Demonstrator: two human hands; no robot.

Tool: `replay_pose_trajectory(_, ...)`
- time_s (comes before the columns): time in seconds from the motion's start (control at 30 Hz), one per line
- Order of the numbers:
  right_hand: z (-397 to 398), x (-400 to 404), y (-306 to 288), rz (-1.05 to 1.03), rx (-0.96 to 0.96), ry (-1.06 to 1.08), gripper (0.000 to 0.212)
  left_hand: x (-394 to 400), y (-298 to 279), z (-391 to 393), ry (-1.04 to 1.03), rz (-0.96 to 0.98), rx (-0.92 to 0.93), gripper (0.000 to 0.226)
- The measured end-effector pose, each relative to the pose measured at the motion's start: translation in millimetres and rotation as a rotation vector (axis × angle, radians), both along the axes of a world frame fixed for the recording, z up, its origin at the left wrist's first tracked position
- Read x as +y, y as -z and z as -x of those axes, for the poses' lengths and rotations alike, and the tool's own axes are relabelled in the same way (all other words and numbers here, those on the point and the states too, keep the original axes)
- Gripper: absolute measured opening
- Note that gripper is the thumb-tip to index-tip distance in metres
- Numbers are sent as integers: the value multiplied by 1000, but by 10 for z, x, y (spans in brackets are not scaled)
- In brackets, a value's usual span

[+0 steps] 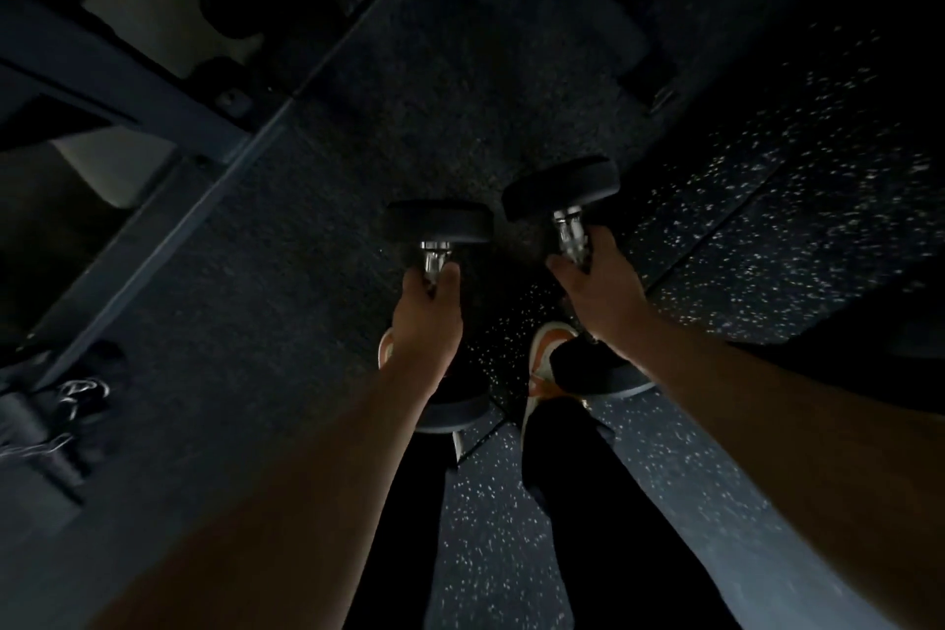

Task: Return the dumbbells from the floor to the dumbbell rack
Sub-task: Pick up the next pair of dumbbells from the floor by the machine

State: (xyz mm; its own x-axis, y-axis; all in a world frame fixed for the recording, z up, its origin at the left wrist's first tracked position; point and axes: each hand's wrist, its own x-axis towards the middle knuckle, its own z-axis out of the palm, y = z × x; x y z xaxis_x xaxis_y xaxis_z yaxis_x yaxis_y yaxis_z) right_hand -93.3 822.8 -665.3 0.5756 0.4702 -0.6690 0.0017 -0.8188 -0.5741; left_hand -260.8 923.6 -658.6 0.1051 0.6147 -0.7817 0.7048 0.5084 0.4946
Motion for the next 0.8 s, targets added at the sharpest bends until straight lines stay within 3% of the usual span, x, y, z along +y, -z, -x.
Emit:
replay_pose_trajectory(0.27,-27,-233,-1861,-58,91,158,23,-99,-1843,-171,7,-24,-68,41)
replay_pose_trajectory(0.53,-126,-590,-3623,-101,136,342,29,-196,-3480,-547,115,-92,-97,36)
replay_pose_trajectory(0.67,-95,-816,-4236,-141,107,433,28,-304,-4047,-670,176,-103,-164,50)
replay_pose_trajectory(0.8,-10,-1065,-4617,-160,76,516,17,-462,-4433,-733,180,-39,-256,32)
